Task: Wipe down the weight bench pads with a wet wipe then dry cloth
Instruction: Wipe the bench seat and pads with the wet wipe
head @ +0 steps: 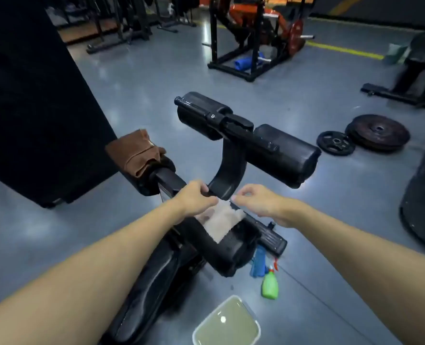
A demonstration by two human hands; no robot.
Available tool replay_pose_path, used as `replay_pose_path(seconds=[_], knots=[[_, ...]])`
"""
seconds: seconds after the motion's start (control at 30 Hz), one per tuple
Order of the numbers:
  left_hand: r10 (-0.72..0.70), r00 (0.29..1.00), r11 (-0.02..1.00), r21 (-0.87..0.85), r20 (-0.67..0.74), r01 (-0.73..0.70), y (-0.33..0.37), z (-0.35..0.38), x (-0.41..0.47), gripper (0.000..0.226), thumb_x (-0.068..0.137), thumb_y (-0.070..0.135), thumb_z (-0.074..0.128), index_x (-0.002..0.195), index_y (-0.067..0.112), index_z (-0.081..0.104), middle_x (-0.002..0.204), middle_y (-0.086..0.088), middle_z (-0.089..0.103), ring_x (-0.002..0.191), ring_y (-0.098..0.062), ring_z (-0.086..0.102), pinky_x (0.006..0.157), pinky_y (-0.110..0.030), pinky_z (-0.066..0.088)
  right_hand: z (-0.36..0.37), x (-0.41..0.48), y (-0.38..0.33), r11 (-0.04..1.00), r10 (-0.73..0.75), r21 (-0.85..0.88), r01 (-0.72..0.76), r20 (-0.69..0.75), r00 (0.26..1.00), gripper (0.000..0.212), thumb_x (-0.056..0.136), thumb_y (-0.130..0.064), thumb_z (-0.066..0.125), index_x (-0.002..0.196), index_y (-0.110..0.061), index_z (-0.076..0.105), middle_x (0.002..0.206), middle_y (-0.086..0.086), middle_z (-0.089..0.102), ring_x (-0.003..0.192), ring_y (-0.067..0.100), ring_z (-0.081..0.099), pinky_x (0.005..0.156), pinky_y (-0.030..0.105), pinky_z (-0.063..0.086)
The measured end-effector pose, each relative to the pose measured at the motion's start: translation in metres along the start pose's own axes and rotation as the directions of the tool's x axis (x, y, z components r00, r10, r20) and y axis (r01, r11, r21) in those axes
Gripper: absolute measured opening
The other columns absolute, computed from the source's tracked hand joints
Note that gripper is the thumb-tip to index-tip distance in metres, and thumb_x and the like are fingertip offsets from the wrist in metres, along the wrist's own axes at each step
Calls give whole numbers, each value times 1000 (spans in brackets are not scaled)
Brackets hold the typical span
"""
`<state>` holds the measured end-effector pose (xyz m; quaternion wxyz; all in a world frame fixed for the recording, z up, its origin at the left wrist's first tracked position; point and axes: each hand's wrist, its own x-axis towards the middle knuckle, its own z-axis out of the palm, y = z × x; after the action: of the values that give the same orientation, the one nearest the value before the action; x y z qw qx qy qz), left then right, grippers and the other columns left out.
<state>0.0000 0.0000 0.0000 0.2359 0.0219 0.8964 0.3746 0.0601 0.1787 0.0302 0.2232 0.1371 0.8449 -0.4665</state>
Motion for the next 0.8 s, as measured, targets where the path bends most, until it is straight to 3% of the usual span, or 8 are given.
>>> replay_pose_path(seconds=[0.1,0.17,0.27,0.33,0.43,0.53,0.63,0.8], knots=[[2,998,986,168,-62,8,-5,16,-2,41,81,30,72,113,13,52,108,-5,57,101,-26,57,82,-31,46,11,4,11,998,48,-43,-47,23,999,45,99,-29,55,136,-4,47,140,13,51,121,28,52,95,30,42],[-38,993,990,131,-109,52,-8,23,-6,28,83,24,70,100,15,50,89,5,53,92,-21,52,80,-28,42,22,11,16,997,63,-42,-63,9,998,47,96,-25,60,135,-4,45,134,12,52,124,27,51,89,28,42],[-61,992,995,75,-113,70,-16,26,-7,31,79,14,67,62,16,42,59,1,42,60,-21,41,59,-28,36,37,25,19,992,118,-32,-119,-38,992,25,87,-19,67,103,-8,52,105,8,56,97,27,59,71,30,47],[-43,997,999,30,-71,45,-21,23,-11,36,75,10,64,53,15,36,56,-4,34,55,-21,32,53,-28,28,45,29,17,993,118,2,-118,-57,991,15,83,-12,64,85,-12,49,87,8,55,76,23,56,58,29,44],[-23,996,987,-159,-84,9,-30,8,-23,21,80,8,62,71,14,44,67,-6,40,63,-20,39,56,-32,34,62,22,-2,999,-39,-24,37,-118,992,22,89,-7,52,73,-17,40,73,-2,42,65,15,42,50,22,31],[-53,990,950,-312,-133,9,-52,-21,-36,15,80,10,61,87,14,47,75,-10,50,66,-21,46,57,-31,39,85,7,-29,971,-186,123,203,-138,973,21,88,-8,55,71,-17,46,67,-5,49,60,11,47,50,15,40],[-83,989,905,-426,-124,22,-88,-51,-61,26,79,11,66,98,14,48,82,-12,62,65,-21,55,60,-34,48,126,1,-42,942,-196,267,204,-58,979,15,84,-3,57,95,-14,58,90,6,69,81,19,69,73,35,61],[-159,979,855,-513,-124,74,-193,-60,-99,32,85,10,69,111,10,50,93,-20,70,64,-20,65,55,-29,54,233,11,-32,943,-171,299,148,52,984,28,83,6,51,106,-8,59,98,10,67,75,18,65,57,26,54]])
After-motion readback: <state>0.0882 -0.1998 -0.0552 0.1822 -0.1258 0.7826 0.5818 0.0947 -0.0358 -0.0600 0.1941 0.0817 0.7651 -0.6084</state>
